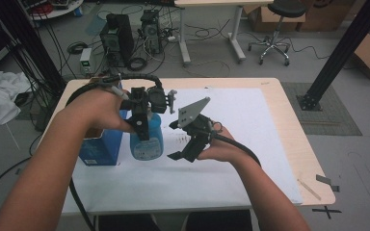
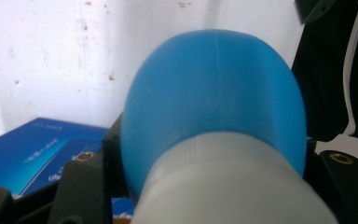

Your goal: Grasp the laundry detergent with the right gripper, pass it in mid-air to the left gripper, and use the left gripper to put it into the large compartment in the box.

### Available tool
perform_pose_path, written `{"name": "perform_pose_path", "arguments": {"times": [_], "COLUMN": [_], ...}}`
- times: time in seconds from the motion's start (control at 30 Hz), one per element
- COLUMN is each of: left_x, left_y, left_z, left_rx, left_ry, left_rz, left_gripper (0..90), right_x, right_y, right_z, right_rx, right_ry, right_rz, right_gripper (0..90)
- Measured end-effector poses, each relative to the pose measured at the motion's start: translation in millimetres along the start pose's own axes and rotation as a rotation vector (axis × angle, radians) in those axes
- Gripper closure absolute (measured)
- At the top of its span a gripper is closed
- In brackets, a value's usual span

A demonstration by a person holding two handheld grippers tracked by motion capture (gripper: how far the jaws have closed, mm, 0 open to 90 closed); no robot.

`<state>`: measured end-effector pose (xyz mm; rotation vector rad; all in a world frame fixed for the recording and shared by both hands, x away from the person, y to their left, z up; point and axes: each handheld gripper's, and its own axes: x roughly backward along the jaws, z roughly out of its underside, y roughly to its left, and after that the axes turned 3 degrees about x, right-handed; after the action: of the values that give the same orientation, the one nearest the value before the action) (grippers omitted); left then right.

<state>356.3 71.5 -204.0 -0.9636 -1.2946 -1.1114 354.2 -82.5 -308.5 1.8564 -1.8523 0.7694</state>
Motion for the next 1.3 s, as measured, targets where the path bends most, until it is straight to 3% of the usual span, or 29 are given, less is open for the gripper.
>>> {"name": "perform_pose_path", "arguments": {"times": [0.03, 0.13, 0.17, 0.27, 0.33, 0.37, 0.47, 0.5, 0.53, 0.57, 0.6, 0.63, 0.7, 0.73, 0.77, 0.8, 0.83, 0.87, 0.93, 0.97, 1.0, 1.03, 1.07, 1.1, 1.13, 1.2, 1.23, 1.27, 1.3], "left_x": [5.4, 10.6, 15.5, 20.2, 24.6, 29.3, 34.3, 41.4, 41.4, 48.4, 48.4, 51.9, 63.0, 63.0, 69.4, 69.4, 74.9, 77.5, 79.7, 83.7, 83.7, 86.9, 86.9, 89.7, 89.7, 93.3, 94.7, 94.7, 97.3], "left_y": [2.7, 5.4, 8.3, 11.9, 15.9, 20.1, 24.3, 29.5, 29.5, 34.3, 34.3, 36.6, 44.8, 44.8, 50.0, 50.0, 55.0, 57.1, 59.0, 63.4, 63.4, 67.5, 67.5, 72.0, 72.0, 77.0, 80.2, 80.2, 84.2], "left_z": [0.8, 2.2, 4.4, 7.1, 10.6, 14.9, 19.4, 26.3, 26.3, 33.0, 33.0, 36.6, 47.2, 47.2, 53.7, 53.7, 60.2, 63.2, 66.4, 73.3, 73.3, 80.8, 80.8, 88.9, 88.9, 98.5, 105.9, 105.9, 113.7], "left_rx": [0.017, 0.039, 0.063, 0.098, 0.138, 0.178, 0.212, 0.269, 0.269, 0.324, 0.324, 0.352, 0.441, 0.441, 0.500, 0.500, 0.564, 0.595, 0.623, 0.679, 0.679, 0.743, 0.743, 0.799, 0.799, 0.875, 0.937, 0.937, 1.014], "left_ry": [0.009, 0.012, 0.012, 0.017, 0.022, 0.028, 0.033, 0.029, 0.029, 0.026, 0.026, 0.022, 0.019, 0.019, 0.023, 0.023, 0.027, 0.029, 0.029, 0.028, 0.028, 0.024, 0.024, 0.026, 0.026, 0.028, 0.025, 0.025, 0.009], "left_rz": [0.000, -0.001, 0.003, 0.010, 0.022, 0.036, 0.048, 0.063, 0.063, 0.071, 0.071, 0.073, 0.077, 0.077, 0.079, 0.079, 0.077, 0.073, 0.069, 0.064, 0.064, 0.061, 0.061, 0.066, 0.066, 0.079, 0.088, 0.088, 0.089], "left_gripper": [39.1, 39.1, 39.1, 39.0, 39.0, 39.0, 39.0, 39.0, 39.0, 39.0, 39.0, 39.0, 39.0, 39.0, 38.9, 38.9, 38.9, 38.9, 38.9, 38.9, 38.9, 38.9, 38.9, 38.9, 38.9, 38.9, 38.9, 38.8, 38.8], "right_x": [1.6, 3.6, 6.6, 10.4, 16.3, 21.5, 26.6, 31.2, 31.2, 35.9, 35.9, 37.9, 43.7, 43.7, 46.4, 46.4, 47.9, 48.3, 48.4, 48.3, 48.3, 48.3, 48.3, 48.6, 48.6, 50.7, 51.2, 51.2, 52.0], "right_y": [-1.7, -3.9, -5.4, -6.6, -7.6, -8.0, -8.6, -8.5, -8.5, -7.9, -7.9, -7.1, -5.8, -5.8, -5.0, -5.0, -3.8, -3.0, -2.5, -0.9, -0.9, 0.6, 1.1, 1.9, 1.9, 2.7, 2.7, 2.7, 2.5], "right_z": [-1.1, -1.7, -2.2, -2.8, -4.4, -5.6, -5.9, -5.7, -5.7, -5.2, -5.2, -4.6, -1.9, -1.9, 0.4, 0.4, 2.6, 3.7, 4.9, 7.2, 7.2, 9.4, 10.4, 11.3, 11.3, 13.5, 14.0, 14.0, 15.5], "right_rx": [0.002, 0.006, 0.012, 0.014, 0.016, 0.021, 0.027, 0.035, 0.035, 0.035, 0.035, 0.032, 0.036, 0.036, 0.037, 0.037, 0.040, 0.043, 0.053, 0.054, 0.054, 0.063, 0.064, 0.066, 0.066, 0.065, 0.064, 0.064, 0.068], "right_ry": [0.048, 0.094, 0.136, 0.158, 0.193, 0.233, 0.277, 0.326, 0.326, 0.382, 0.382, 0.405, 0.456, 0.456, 0.483, 0.483, 0.506, 0.518, 0.531, 0.551, 0.551, 0.578, 0.587, 0.595, 0.595, 0.610, 0.611, 0.611, 0.623], "right_rz": [-0.010, -0.020, -0.018, -0.023, -0.026, -0.027, -0.036, -0.038, -0.038, -0.043, -0.043, -0.046, -0.051, -0.051, -0.050, -0.050, -0.055, -0.054, -0.059, -0.067, -0.067, -0.073, -0.076, -0.076, -0.076, -0.079, -0.080, -0.080, -0.077], "right_gripper": [0.1, 0.0, 0.0, 0.0, 0.0, 0.0, 0.0, 0.0, 0.0, 0.0, 0.0, 0.0, 0.0, 0.0, 0.0, 0.0, 0.0, 0.0, 0.0, 0.0, 0.0, 0.0, 0.0, 0.0, 0.0, 0.0, 0.0, 0.0, 0.0]}}
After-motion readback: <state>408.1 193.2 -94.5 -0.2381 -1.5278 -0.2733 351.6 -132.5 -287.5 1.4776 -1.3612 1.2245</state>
